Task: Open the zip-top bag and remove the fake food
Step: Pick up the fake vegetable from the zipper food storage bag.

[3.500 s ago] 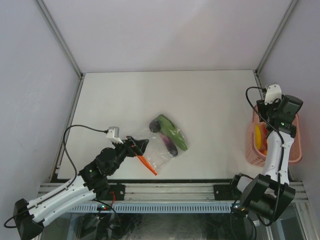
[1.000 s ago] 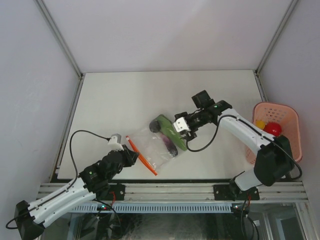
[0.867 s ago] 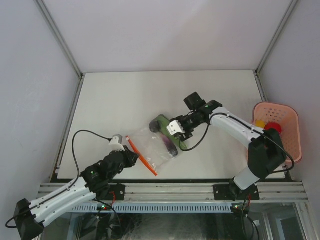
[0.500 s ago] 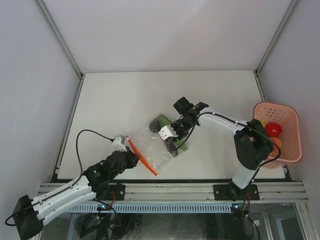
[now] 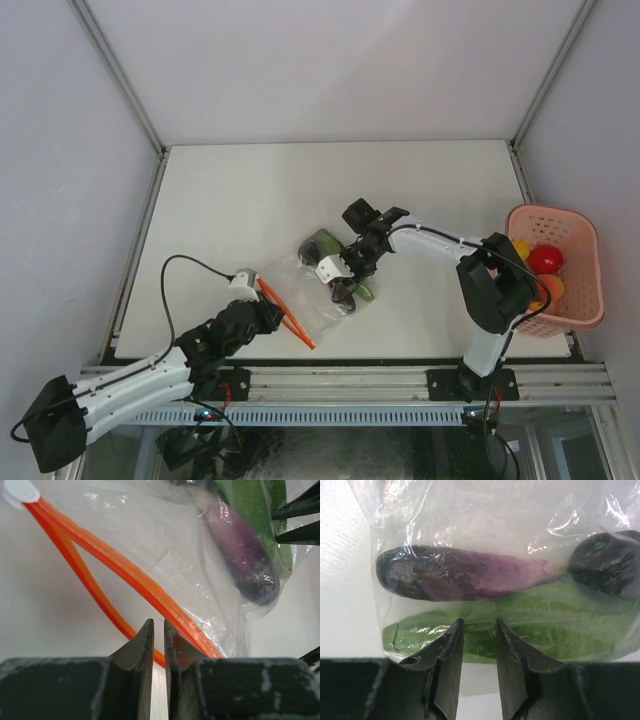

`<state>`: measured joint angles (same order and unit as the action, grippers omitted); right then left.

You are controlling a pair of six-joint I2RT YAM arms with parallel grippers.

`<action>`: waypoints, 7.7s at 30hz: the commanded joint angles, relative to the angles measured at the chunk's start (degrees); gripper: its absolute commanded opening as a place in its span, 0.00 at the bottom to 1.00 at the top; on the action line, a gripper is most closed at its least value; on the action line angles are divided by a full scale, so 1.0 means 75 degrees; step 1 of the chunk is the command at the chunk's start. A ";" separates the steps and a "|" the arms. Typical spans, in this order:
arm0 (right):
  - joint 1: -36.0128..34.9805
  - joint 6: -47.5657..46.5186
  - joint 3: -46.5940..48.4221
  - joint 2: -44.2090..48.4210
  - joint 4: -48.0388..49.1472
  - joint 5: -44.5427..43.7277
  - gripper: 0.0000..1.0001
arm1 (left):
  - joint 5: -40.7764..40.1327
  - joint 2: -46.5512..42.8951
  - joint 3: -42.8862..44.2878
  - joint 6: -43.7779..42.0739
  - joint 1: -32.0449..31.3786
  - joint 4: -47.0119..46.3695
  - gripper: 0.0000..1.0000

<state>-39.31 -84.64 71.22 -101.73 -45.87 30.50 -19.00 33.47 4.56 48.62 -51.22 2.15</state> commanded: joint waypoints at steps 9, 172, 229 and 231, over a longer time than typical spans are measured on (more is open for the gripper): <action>-0.0293 -0.0189 -0.0027 0.0051 0.0084 -0.0252 0.30 | 0.0272 0.0974 -0.0176 -0.0500 0.0009 -0.1933 0.19; -0.0243 0.2801 -0.0284 -0.0283 0.1622 -0.0238 0.01 | 0.0561 -0.0441 -0.0092 0.1072 0.0220 0.0039 0.18; -0.1066 0.0004 -0.0305 0.2280 -0.0593 0.5239 0.61 | 0.4398 -0.3903 0.2554 0.3005 0.0240 0.5064 0.12; -0.1060 -0.0118 -0.0348 0.2402 -0.0592 0.5126 0.61 | 0.4702 -0.3744 0.2253 0.3201 0.0233 0.4216 0.12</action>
<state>-46.83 -82.08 67.68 -86.54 -49.74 68.03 10.28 4.36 24.01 68.49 -49.74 47.22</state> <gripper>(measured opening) 0.611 0.474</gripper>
